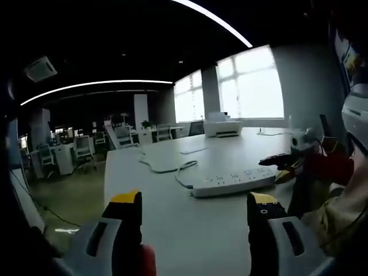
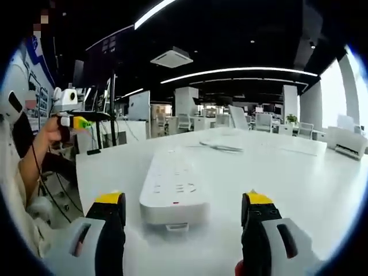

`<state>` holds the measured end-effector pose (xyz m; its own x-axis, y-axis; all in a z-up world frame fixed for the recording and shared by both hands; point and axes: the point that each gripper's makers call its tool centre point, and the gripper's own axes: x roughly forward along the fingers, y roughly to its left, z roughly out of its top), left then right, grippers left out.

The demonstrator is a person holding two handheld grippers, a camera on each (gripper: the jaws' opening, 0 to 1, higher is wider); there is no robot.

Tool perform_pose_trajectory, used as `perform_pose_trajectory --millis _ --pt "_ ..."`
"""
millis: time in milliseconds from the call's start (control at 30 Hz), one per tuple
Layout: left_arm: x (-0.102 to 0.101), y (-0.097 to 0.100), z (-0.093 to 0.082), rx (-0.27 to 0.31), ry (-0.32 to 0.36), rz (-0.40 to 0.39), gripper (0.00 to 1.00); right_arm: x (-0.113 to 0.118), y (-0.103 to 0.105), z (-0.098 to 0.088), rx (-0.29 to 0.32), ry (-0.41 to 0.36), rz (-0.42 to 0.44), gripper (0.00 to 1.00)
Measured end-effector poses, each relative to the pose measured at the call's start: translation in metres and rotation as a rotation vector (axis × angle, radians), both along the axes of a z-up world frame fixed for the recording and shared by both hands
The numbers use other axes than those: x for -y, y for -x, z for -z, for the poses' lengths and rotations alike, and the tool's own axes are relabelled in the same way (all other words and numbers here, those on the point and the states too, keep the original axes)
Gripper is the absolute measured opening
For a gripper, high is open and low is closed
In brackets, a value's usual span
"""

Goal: Pick up the power strip scattered on the table, fix it on the side mounting bracket of the table, and press the switch

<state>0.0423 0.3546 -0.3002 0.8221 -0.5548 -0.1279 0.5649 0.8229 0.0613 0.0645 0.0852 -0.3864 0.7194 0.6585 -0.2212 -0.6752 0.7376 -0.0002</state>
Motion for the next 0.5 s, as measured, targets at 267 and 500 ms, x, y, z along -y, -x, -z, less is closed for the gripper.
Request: perform_pose_trajectory --millis 267,500 --pt "0.0034 0.0006 -0.0009 0.004 -0.003 0.011 0.78 -0.0001 -0.0026 0.0063 -0.021 0.034 -0.006 0.79" --pt "0.0096 0.0002 0.0022 -0.005 -0.006 0.026 0.78 -0.0034 -0.0095 0.0062 -0.027 0.043 -0.016 0.79"
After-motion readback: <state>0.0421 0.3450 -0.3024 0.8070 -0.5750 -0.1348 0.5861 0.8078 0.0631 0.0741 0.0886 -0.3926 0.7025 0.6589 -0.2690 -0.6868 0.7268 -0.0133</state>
